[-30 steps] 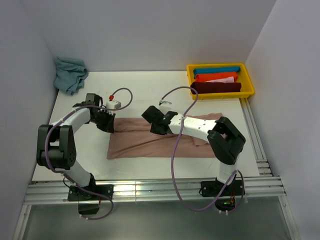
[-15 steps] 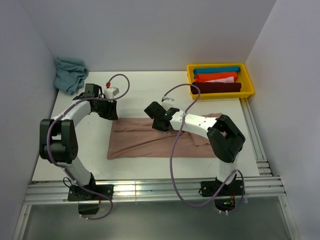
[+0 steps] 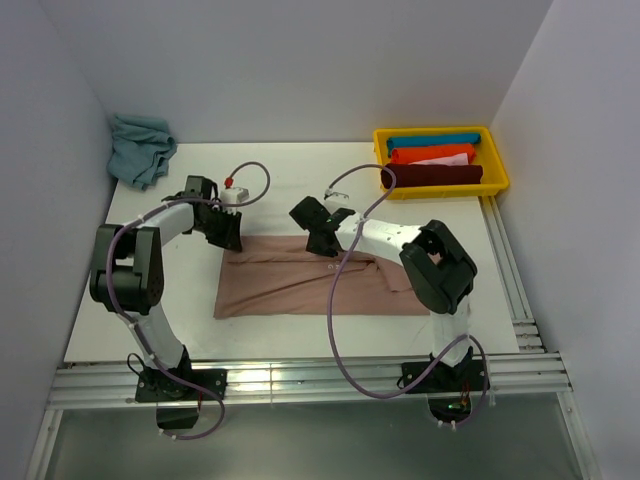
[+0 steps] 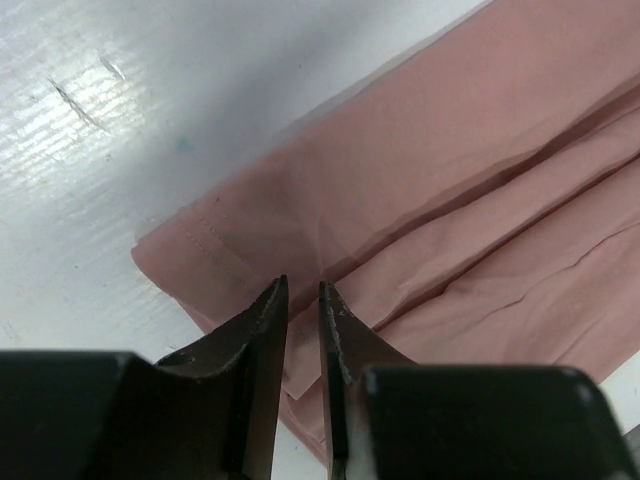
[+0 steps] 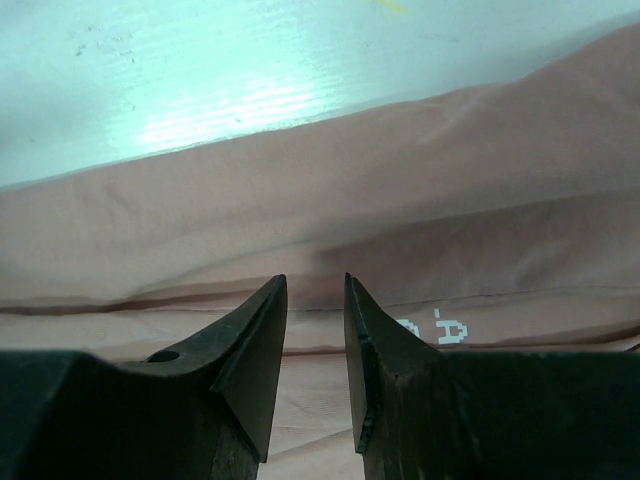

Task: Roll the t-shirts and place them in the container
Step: Fold the tshirt

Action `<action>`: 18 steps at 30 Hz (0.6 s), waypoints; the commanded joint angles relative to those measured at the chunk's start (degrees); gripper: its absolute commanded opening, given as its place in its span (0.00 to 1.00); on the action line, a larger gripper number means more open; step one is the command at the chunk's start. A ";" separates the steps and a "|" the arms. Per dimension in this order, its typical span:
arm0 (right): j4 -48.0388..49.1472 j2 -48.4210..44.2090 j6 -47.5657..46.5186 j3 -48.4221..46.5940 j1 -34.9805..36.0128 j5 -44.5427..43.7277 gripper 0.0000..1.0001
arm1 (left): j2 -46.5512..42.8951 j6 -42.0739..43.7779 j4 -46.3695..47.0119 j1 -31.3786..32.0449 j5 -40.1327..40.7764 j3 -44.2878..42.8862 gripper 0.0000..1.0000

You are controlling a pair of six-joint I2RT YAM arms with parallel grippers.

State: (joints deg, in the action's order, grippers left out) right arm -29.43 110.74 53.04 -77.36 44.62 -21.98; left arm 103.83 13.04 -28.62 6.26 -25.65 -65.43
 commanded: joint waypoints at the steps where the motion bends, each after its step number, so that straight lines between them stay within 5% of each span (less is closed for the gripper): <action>1: 0.07 1.06 -0.57 -2.35 -0.24 -0.26 0.36 | -3.02 2.52 -1.78 0.24 -0.89 0.48 0.24; 18: 1.83 -0.87 -0.21 1.07 0.20 1.67 0.34 | -7.77 6.56 -5.74 0.24 -1.33 3.11 0.21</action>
State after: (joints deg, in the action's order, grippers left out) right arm -28.86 111.24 52.86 -77.01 44.60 -20.16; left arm 98.35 17.78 -32.69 6.26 -25.67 -62.63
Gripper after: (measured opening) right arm 0.345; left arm 0.215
